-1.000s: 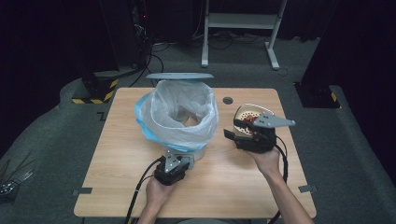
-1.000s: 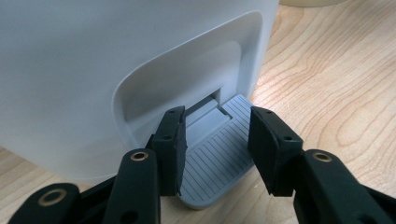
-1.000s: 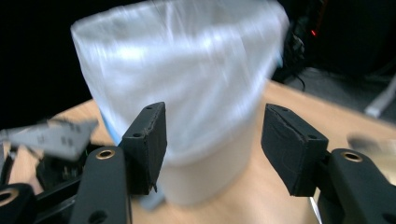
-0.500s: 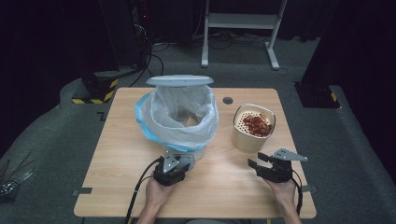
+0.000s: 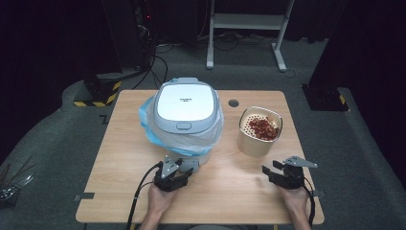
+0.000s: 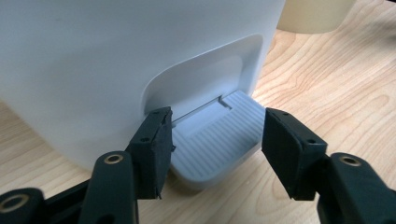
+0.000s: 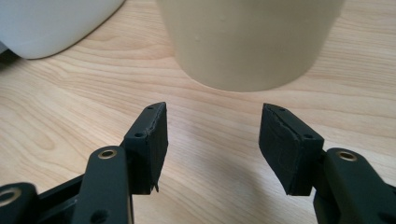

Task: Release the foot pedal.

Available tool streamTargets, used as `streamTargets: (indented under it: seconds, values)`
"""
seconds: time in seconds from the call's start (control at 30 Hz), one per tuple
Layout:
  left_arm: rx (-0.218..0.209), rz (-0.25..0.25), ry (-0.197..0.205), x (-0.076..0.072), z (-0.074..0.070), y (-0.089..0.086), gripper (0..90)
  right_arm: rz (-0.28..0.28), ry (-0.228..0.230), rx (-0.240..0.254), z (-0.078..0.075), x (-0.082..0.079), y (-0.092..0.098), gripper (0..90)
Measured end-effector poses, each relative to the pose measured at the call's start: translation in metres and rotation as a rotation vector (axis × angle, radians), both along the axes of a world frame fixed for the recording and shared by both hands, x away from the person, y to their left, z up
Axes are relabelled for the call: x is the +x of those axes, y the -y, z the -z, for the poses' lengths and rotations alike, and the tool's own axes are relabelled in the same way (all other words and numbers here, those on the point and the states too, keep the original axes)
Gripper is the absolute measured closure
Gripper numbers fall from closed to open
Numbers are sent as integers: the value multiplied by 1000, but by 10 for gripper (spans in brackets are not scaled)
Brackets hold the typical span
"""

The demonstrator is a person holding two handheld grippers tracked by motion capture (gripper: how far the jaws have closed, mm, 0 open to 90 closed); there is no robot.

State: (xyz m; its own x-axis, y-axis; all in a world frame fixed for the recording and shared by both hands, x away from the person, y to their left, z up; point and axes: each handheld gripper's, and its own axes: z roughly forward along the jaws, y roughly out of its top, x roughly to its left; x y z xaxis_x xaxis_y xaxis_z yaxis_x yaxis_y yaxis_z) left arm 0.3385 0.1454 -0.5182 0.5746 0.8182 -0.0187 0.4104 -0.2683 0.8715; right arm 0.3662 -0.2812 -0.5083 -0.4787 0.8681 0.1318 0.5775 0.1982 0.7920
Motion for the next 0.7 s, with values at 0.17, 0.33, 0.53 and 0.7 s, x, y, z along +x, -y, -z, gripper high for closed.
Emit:
streamTargets:
  seconds: [0.17, 0.33, 0.53, 0.7]
  values:
    - [8, -2, -15, -3, 0, -6, 420, 20, -15, 0, 3, 0, 5, 427]
    - [-17, -19, -29, -6, 2, -14, 412, 33, -24, 0, 8, -1, 8, 426]
    - [-29, -59, -44, -9, -1, -29, 408, 42, -26, -17, 11, -1, 9, 424]
    - [-22, -106, -76, -7, 2, -44, 399, 49, -36, -30, 13, 0, 8, 422]
